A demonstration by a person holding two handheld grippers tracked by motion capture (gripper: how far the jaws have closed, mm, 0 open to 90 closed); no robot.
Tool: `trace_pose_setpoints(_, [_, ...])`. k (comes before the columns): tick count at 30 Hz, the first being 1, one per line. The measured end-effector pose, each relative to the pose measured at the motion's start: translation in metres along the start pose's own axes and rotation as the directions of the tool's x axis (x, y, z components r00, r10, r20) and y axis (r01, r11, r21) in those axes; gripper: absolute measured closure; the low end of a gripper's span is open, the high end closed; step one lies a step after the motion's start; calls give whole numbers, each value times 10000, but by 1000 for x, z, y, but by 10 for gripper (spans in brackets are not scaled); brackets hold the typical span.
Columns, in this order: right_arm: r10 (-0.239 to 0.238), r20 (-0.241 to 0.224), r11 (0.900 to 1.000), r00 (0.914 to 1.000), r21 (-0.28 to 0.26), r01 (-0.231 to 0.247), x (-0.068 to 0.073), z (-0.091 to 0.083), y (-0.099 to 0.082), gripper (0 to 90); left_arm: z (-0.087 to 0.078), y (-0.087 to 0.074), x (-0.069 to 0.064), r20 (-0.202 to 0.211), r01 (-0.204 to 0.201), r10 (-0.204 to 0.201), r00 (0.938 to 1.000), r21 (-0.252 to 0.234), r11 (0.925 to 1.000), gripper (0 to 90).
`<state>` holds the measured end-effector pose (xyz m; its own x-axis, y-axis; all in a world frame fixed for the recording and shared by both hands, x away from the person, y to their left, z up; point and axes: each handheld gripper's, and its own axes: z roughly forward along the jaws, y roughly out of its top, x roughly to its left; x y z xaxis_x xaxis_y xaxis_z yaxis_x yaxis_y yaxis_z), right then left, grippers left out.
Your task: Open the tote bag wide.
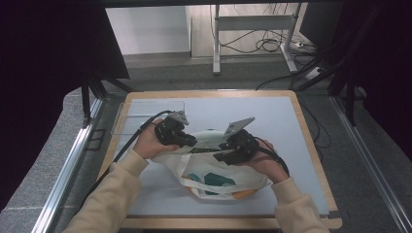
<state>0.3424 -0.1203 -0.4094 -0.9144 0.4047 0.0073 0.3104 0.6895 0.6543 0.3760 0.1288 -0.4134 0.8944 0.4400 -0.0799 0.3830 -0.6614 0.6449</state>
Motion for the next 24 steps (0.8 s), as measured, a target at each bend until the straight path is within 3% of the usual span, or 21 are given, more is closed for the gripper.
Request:
trace_pose_setpoints(2, [-17,-160,10000,9999,97,18,1,2,-1,649,0,0,0,-65,36,-37,10000,-62,10000,802])
trace_pose_setpoints(3, [13,-382,9999,9993,120,-9,4,3,-3,739,0,1,0,-156,5,-6,9999,-64,10000,803])
trace_pose_setpoints(5, [-10,-586,9999,9983,155,19,7,3,-6,819,0,2,0,-321,-36,35,9995,-38,10000,806])
trace_pose_setpoints(8, [-176,-689,9996,9975,191,190,13,3,-9,858,-1,4,1,-419,-138,134,9990,-94,9999,807])
trace_pose_setpoints(20, [-260,-1002,9997,9946,-54,256,31,0,-26,861,-5,10,8,-932,-52,39,9956,-140,9999,809])
trace_pose_setpoints(24, [-259,-1103,9996,9936,-82,252,38,-1,-31,861,-5,11,12,-1075,196,-228,9939,-301,9994,811])
